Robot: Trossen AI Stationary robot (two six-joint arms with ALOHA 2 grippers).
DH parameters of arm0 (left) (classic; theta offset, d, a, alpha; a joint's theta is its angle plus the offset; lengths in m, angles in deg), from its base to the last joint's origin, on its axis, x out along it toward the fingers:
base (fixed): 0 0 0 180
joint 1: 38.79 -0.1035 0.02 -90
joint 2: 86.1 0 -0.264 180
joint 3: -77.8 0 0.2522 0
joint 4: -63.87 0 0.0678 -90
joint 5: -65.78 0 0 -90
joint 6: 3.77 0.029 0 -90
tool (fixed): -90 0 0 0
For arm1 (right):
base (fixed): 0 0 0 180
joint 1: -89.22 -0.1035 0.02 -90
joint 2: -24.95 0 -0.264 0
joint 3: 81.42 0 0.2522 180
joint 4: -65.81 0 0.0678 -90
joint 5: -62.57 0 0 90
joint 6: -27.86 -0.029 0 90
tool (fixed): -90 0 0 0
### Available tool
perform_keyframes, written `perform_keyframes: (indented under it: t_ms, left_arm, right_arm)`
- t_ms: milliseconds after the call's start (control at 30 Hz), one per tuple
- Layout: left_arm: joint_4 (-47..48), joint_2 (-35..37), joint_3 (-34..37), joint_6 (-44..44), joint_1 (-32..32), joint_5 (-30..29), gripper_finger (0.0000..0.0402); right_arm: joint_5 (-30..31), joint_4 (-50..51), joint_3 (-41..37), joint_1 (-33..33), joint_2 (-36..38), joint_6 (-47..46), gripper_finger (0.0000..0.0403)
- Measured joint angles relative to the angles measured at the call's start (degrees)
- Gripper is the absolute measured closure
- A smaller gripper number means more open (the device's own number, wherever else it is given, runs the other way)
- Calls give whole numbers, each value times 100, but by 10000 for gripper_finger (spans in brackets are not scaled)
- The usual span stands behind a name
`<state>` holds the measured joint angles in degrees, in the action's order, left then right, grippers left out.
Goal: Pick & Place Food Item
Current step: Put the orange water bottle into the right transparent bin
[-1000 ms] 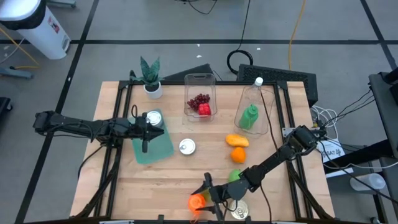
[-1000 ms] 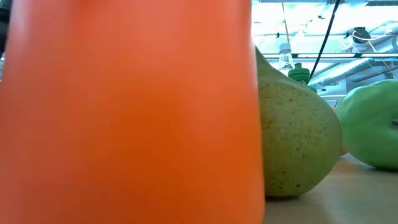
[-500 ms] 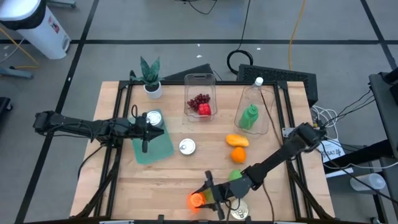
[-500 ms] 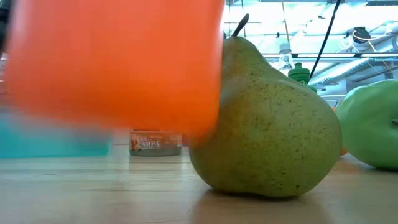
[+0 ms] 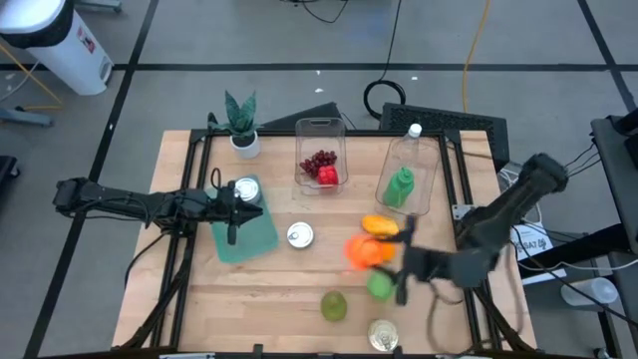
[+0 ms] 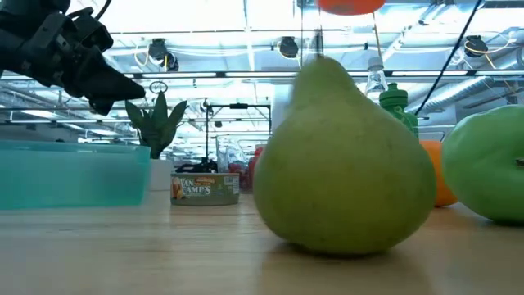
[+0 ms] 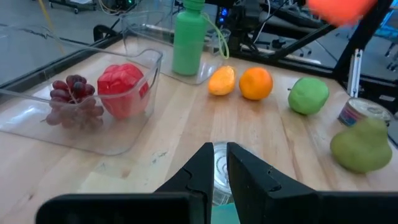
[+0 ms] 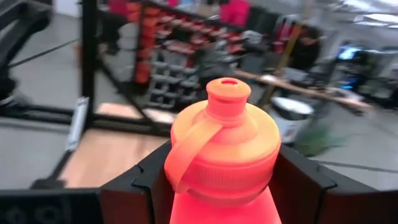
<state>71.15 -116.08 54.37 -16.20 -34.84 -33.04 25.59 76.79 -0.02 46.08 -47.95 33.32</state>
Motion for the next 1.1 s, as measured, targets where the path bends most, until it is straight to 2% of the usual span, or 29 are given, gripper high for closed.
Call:
perform_keyframes:
  t_ms: [167, 433, 667, 900, 1100]
  left_arm:
    - [187, 0, 0, -9, 0, -2, 350]
    - [208, -2, 0, 330, 0, -22, 350]
    - [-146, 0, 0, 920, -4, -48, 350]
    - [-455, 0, 0, 1491, -4, -59, 350]
    - [-977, 0, -2, 1648, -4, -61, 350]
  right_arm:
    - [979, 1091, 0, -418, 891, -88, 205]
    - [990, 3336, 0, -934, 2059, -1511, 205]
    - [1101, 5365, -14, -856, 2478, -2927, 205]
    - [1739, 6121, -672, -607, 2474, -3885, 205]
    - [1764, 6372, -1582, -341, 2658, -4878, 205]
